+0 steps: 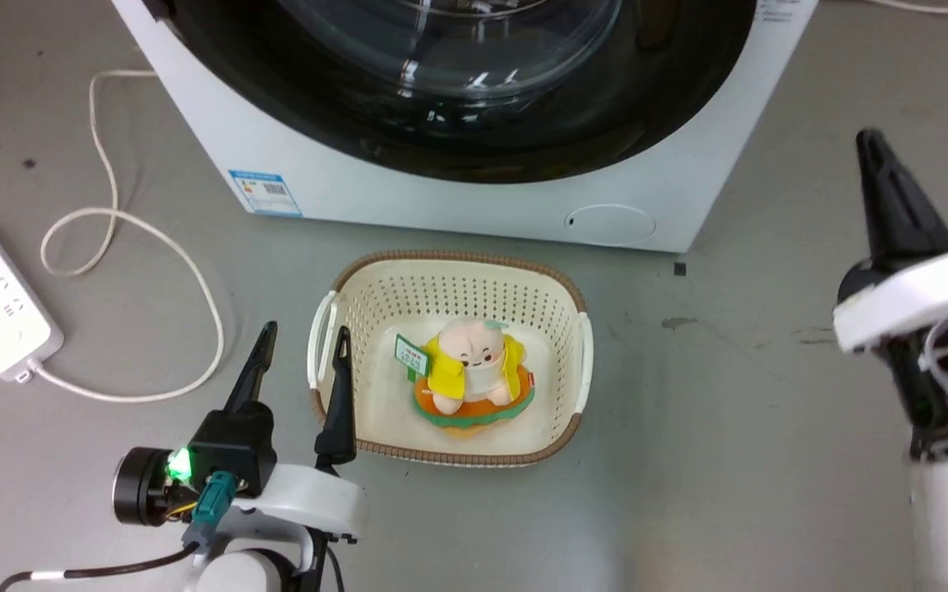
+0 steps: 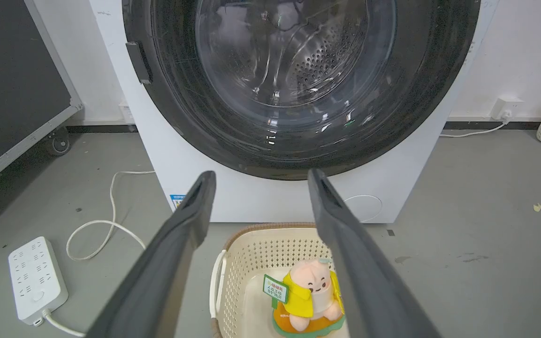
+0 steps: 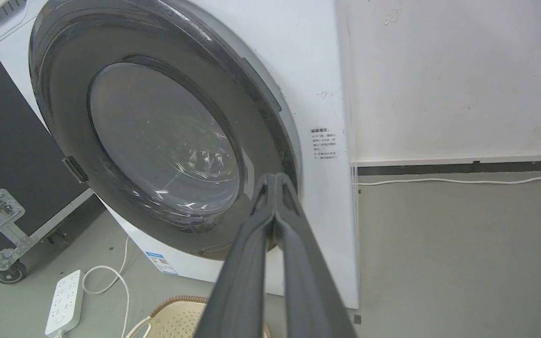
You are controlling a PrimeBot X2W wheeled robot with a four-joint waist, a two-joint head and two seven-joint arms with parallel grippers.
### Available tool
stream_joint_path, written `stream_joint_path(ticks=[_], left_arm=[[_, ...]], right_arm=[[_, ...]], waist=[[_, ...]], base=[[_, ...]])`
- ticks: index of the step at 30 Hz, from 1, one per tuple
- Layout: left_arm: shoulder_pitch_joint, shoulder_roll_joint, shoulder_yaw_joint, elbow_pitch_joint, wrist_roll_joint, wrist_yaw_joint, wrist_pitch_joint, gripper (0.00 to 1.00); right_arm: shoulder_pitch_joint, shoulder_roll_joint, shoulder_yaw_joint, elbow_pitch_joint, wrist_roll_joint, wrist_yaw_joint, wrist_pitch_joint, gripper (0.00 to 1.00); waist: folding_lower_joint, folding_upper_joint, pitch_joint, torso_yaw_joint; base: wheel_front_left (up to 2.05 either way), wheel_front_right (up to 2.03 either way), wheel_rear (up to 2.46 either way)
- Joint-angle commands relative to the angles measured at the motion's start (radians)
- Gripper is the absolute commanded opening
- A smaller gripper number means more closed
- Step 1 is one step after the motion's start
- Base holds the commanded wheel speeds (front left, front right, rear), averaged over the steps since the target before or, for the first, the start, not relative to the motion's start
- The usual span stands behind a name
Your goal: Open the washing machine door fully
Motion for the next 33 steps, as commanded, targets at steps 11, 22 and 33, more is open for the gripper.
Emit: stream_joint_path(ticks=[11, 22, 33], left_arm=[[-0.051, 0.001, -0.030, -0.014, -0.013, 0.018, -0.031, 1.00], [-0.083, 0.001, -0.059, -0.021, -0.025, 0.034, -0.054, 1.00], [-0.118, 0.001, -0.089, -0.031, -0.035, 0.047, -0.077, 1.00]], right_arm=[[-0.256, 0.039, -0.127, 0.163, 0.102, 0.000, 0.116, 0.00], [-0.482, 0.037, -0.282, 0.361, 0.111, 0.000, 0.238, 0.00], [-0.741, 0.022, -0.470, 0.567, 0.074, 0.000, 0.409, 0.00]], waist=[[-0.0001, -0.0001, 0.075, 0.037], [-0.0001, -0.0001, 0.139, 0.078], [-0.0001, -0.0001, 0.213, 0.115]], base=[[0.00, 0.00, 0.00], [0.00, 0.00, 0.00], [0.00, 0.00, 0.00]])
